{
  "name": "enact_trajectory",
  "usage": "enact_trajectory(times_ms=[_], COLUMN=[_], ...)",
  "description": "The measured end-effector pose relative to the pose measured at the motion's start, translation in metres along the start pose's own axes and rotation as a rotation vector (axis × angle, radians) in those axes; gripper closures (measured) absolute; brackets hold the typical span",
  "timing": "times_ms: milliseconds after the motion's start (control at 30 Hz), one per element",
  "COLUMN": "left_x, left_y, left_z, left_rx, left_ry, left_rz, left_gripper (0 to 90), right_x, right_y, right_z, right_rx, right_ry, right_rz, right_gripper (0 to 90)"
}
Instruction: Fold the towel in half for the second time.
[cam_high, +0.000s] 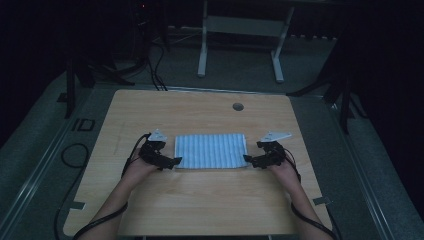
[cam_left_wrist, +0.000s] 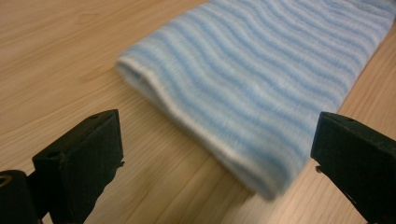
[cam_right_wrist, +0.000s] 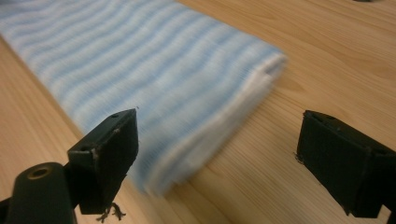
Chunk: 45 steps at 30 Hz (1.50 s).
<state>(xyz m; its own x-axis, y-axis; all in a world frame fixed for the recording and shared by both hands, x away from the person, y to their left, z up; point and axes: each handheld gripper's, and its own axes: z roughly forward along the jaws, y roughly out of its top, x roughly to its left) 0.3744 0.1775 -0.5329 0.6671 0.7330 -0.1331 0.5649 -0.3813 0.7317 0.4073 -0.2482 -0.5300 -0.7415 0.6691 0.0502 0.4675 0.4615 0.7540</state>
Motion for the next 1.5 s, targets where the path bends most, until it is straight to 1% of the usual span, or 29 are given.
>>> enact_trajectory(times_ms=[67,167,267,367,500,567,633,733,767,833,900,933,1000,1067,1100,1133,1167,1200,1267,1367,1400,1433,1500], left_x=[0.003,0.007,0.013,0.015,0.020,0.023,0.025,0.027,0.028,0.028,0.028,0.028,0.028,0.029,0.029,0.029,0.030,0.030,0.029,0.028,0.028,0.028,0.028], left_y=[-0.005,-0.012,-0.021,-0.030,-0.041,-0.046,-0.049,-0.055,-0.057,-0.061,-0.066,-0.069,-0.074,-0.079,-0.082,-0.082,-0.085,-0.087,-0.088,-0.089,-0.090,-0.090,-0.092], left_z=[-0.006,-0.015,-0.022,-0.029,-0.037,-0.042,-0.048,-0.057,-0.059,-0.063,-0.066,-0.068,-0.070,-0.071,-0.071,-0.071,-0.072,-0.072,-0.074,-0.078,-0.079,-0.081,-0.082], left_rx=[-0.015,-0.027,-0.045,-0.049,-0.057,-0.064,-0.080,-0.090,-0.088,-0.090,-0.091,-0.089,-0.091,-0.092,-0.093,-0.093,-0.088,-0.087,-0.080,-0.104,-0.121,-0.135,-0.149], left_ry=[0.007,0.025,0.020,0.032,0.048,0.056,0.071,0.087,0.093,0.100,0.100,0.105,0.102,0.109,0.104,0.104,0.113,0.118,0.129,0.147,0.153,0.159,0.182], left_rz=[-0.018,-0.031,-0.052,-0.051,-0.079,-0.097,-0.108,-0.118,-0.117,-0.132,-0.135,-0.136,-0.140,-0.155,-0.163,-0.163,-0.175,-0.177,-0.175,-0.189,-0.197,-0.209,-0.210], left_gripper=[2.3,2.3,2.3,2.3,2.3,2.2,2.3,2.3,2.3,2.3,2.3,2.3,2.3,2.3,2.3,2.3,2.3,2.3,2.3,2.3,2.3,2.3,2.3], right_x=[-0.005,-0.012,-0.017,-0.022,-0.026,-0.028,-0.029,-0.032,-0.032,-0.032,-0.033,-0.033,-0.034,-0.034,-0.033,-0.033,-0.033,-0.033,-0.033,-0.037,-0.038,-0.038,-0.039], right_y=[-0.005,-0.013,-0.023,-0.033,-0.046,-0.052,-0.057,-0.064,-0.066,-0.070,-0.074,-0.076,-0.080,-0.083,-0.085,-0.085,-0.086,-0.089,-0.092,-0.099,-0.100,-0.102,-0.105], right_z=[-0.005,-0.014,-0.022,-0.030,-0.041,-0.046,-0.052,-0.061,-0.064,-0.070,-0.075,-0.077,-0.082,-0.088,-0.090,-0.090,-0.093,-0.097,-0.102,-0.109,-0.111,-0.112,-0.113], right_rx=[-0.003,-0.015,-0.020,-0.023,-0.025,-0.022,-0.024,-0.030,-0.036,-0.046,-0.052,-0.058,-0.065,-0.081,-0.088,-0.088,-0.090,-0.097,-0.108,-0.114,-0.112,-0.117,-0.113], right_ry=[-0.017,-0.034,-0.049,-0.061,-0.075,-0.092,-0.108,-0.131,-0.146,-0.167,-0.190,-0.193,-0.218,-0.230,-0.244,-0.244,-0.262,-0.284,-0.314,-0.355,-0.370,-0.383,-0.411], right_rz=[0.008,0.025,0.047,0.068,0.092,0.098,0.108,0.131,0.138,0.144,0.154,0.162,0.175,0.196,0.204,0.204,0.205,0.220,0.236,0.278,0.292,0.296,0.306], right_gripper=[12.3,12.3,12.3,12.3,12.2,12.2,12.2,12.2,12.2,12.2,12.2,12.2,12.2,12.2,12.2,12.2,12.2,12.2,12.2,12.2,12.2,12.2,12.2])
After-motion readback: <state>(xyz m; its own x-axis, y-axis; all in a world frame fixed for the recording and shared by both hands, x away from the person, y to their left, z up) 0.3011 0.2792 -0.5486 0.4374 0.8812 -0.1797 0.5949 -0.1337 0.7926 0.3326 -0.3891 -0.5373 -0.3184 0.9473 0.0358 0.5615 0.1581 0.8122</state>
